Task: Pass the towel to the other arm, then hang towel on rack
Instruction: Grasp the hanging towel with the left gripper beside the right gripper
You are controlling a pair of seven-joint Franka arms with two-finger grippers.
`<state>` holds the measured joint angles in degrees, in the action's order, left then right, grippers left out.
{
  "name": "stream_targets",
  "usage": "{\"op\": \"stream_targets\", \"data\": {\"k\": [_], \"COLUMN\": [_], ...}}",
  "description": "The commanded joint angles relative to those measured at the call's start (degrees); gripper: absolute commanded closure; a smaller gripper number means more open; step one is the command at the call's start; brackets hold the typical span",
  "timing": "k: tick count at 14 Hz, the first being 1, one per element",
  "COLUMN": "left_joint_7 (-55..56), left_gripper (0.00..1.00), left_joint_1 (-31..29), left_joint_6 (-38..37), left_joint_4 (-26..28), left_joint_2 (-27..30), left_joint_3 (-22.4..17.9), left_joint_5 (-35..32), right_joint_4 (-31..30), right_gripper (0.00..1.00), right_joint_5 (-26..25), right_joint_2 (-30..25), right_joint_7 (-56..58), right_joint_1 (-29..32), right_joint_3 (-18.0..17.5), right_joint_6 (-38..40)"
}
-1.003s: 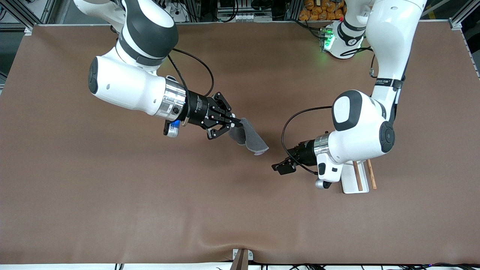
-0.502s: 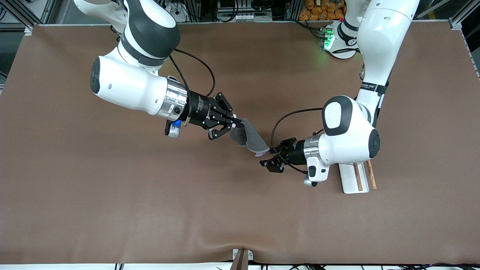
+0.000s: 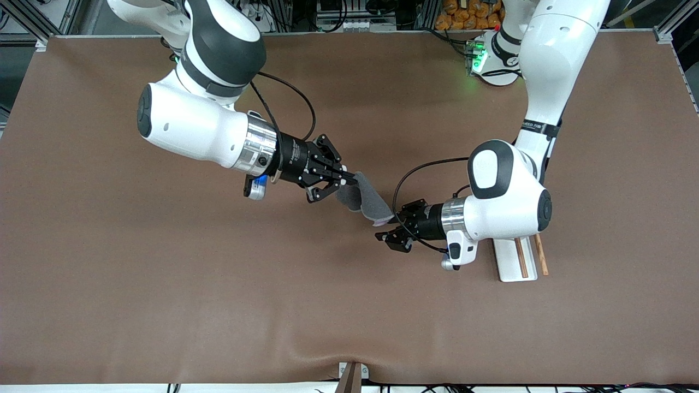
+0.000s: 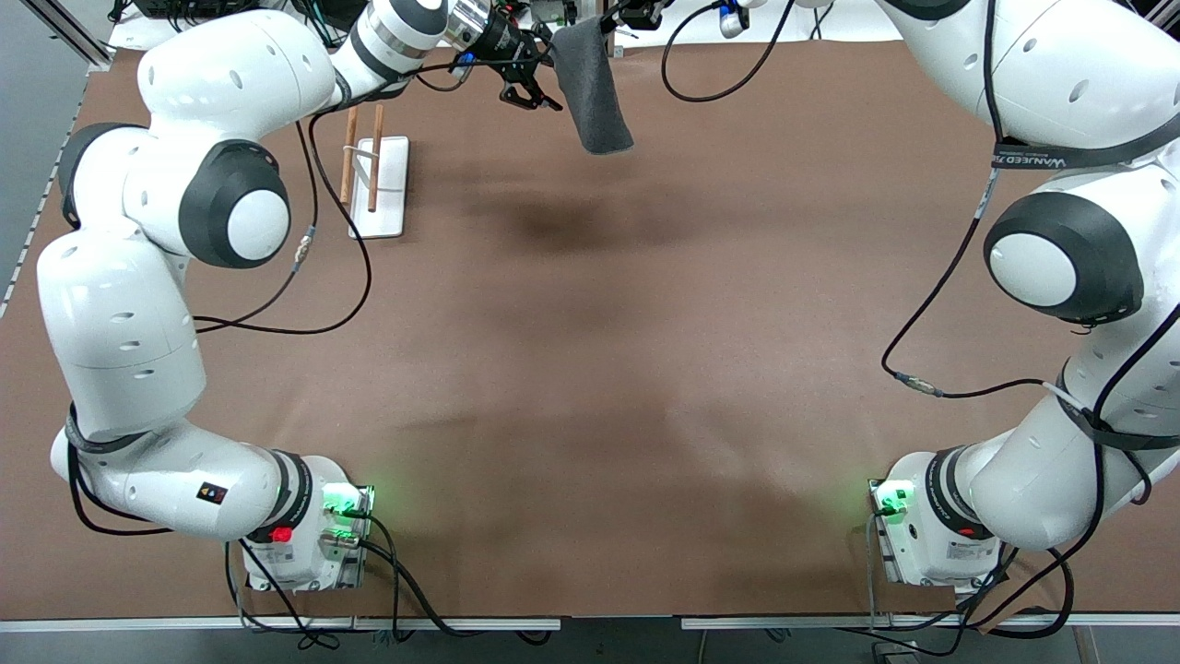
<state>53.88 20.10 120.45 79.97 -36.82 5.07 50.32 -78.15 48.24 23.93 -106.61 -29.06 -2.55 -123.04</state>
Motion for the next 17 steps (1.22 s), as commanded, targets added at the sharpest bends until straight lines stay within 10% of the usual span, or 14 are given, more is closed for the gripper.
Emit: {"op": "stream_targets", "data": {"k": [1, 14, 17], "left_joint_7": [1.05, 6.68, 6.68], "left_gripper": [0.43, 0.46, 0.62], "left_joint_1": [0.47, 3.46, 3.37], "left_joint_6": [0.32, -0.56, -0.91], "left_joint_4": [-1.13, -0.61, -0.34], "left_joint_2": [-0.8, -0.53, -0.45], "left_joint_3": [-0.23, -0.32, -0.32], "left_joint_5": [1.27, 0.12, 0.12], "right_joint_4": [1.25, 1.25, 1.25], "right_gripper": [1.0, 1.0, 1.0], "right_joint_5": [0.8, 1.06, 1.06], "right_joint_2": [0.59, 0.68, 0.76], "right_joint_7": [-0.97, -1.06, -1.06], "right_joint_1": [-0.91, -0.91, -0.82], "right_joint_3": [0.71, 0.71, 0.71], "right_joint_6": [-0.36, -0.54, -0.54]}}
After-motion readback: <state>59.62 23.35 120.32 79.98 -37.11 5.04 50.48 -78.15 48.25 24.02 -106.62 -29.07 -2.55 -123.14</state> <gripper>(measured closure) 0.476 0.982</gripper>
